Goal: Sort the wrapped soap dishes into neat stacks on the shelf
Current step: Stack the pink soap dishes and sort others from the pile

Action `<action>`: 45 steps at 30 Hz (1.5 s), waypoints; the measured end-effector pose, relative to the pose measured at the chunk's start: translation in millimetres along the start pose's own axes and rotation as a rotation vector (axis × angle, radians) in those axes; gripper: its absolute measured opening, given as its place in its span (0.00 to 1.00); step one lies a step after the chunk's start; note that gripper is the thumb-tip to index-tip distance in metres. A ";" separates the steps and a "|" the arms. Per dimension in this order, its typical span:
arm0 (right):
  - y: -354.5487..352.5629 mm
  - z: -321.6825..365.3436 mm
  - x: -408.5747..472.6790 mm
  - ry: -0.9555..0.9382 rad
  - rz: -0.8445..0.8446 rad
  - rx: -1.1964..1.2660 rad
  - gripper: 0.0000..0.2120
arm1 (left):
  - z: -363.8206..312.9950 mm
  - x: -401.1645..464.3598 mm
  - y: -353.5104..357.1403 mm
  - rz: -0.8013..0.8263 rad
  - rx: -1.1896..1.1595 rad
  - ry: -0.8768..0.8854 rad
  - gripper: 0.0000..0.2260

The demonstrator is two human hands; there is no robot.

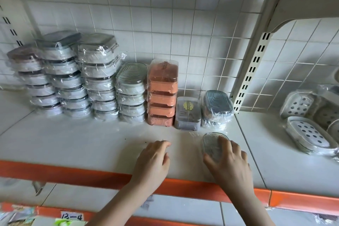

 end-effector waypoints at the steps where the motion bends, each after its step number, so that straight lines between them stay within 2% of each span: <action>1: 0.0 0.2 -0.3 0.004 0.006 0.002 0.34 | 0.9 -2.2 -2.2 -0.018 0.003 0.004 0.13; 9: -2.8 2.6 4.9 0.018 0.028 0.060 0.30 | 18.5 -9.5 -25.1 -0.086 0.031 -0.075 0.13; 14: -13.0 21.2 7.1 -0.105 0.014 0.175 0.32 | 25.7 -12.2 -37.8 -0.054 0.043 -0.171 0.13; 22: -6.3 68.6 2.0 -0.372 0.092 0.388 0.31 | 32.7 -21.1 -63.1 -0.120 0.084 -0.253 0.14; 29: 7.0 109.9 -6.9 -0.470 0.151 0.432 0.37 | 42.1 -16.7 -85.5 -0.208 0.055 -0.270 0.14; 37: 31.4 166.3 -12.6 -0.510 0.155 0.472 0.37 | 67.3 -2.9 -112.0 -0.230 -0.052 -0.119 0.16; 41: 43.5 192.0 -21.8 -0.491 0.101 0.522 0.36 | 77.9 7.2 -128.7 -0.235 -0.124 0.038 0.15; 45: 52.9 211.8 -26.6 -0.436 0.036 0.617 0.37 | 88.6 11.9 -136.5 -0.172 -0.183 0.222 0.24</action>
Point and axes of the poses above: each hand's wrist, its own x-axis towards the middle knuckle, its own y-axis out of the palm, z = x × y, the point moved 6 cm from there along x, towards the middle knuckle, and after that the axes turned 14 degrees about x, right-handed, at the moved point
